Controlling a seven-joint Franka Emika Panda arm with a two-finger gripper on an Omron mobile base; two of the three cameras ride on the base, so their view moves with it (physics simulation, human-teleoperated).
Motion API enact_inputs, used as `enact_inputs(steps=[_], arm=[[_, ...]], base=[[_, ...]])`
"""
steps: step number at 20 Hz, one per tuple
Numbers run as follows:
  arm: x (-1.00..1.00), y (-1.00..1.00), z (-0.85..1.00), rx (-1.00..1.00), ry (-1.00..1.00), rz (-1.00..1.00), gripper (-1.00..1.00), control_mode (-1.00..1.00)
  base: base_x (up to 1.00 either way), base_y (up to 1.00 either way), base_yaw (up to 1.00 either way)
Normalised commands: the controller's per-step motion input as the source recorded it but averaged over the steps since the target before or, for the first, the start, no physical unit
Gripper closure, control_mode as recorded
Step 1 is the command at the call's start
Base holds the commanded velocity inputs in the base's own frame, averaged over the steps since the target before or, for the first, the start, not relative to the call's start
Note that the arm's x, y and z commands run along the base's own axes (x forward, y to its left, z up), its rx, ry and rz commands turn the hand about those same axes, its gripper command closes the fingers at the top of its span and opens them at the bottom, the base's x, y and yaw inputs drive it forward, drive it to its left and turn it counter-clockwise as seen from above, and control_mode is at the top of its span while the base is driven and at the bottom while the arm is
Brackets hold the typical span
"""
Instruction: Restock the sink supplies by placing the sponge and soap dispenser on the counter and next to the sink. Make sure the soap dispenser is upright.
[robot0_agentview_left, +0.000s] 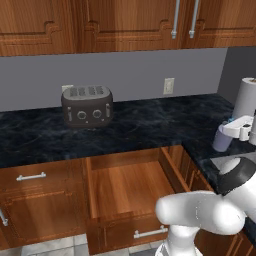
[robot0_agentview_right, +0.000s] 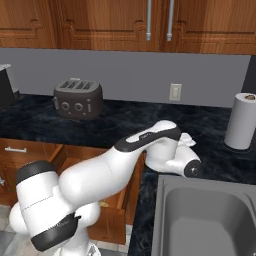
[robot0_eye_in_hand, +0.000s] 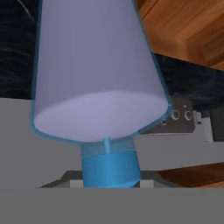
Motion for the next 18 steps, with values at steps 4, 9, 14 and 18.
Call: enact_inputs(steps=[4, 9, 14, 18], arm=[[0.35, -0.13, -0.21, 0.0, 0.0, 0.0, 1.0, -1.0], [0.36, -0.3, -0.15, 0.0, 0.0, 0.0, 1.0, -1.0], [0.05, -0.23, -0.4, 0.0, 0.0, 0.0, 1.0, -1.0], [0.08, -0.08, -0.27, 0.01, 0.0, 0.0, 1.0, -1.0]], base=[[0.0, 0.0, 0.0], [0.0, 0.0, 0.0], [0.0, 0.0, 0.0], [0.0, 0.0, 0.0]])
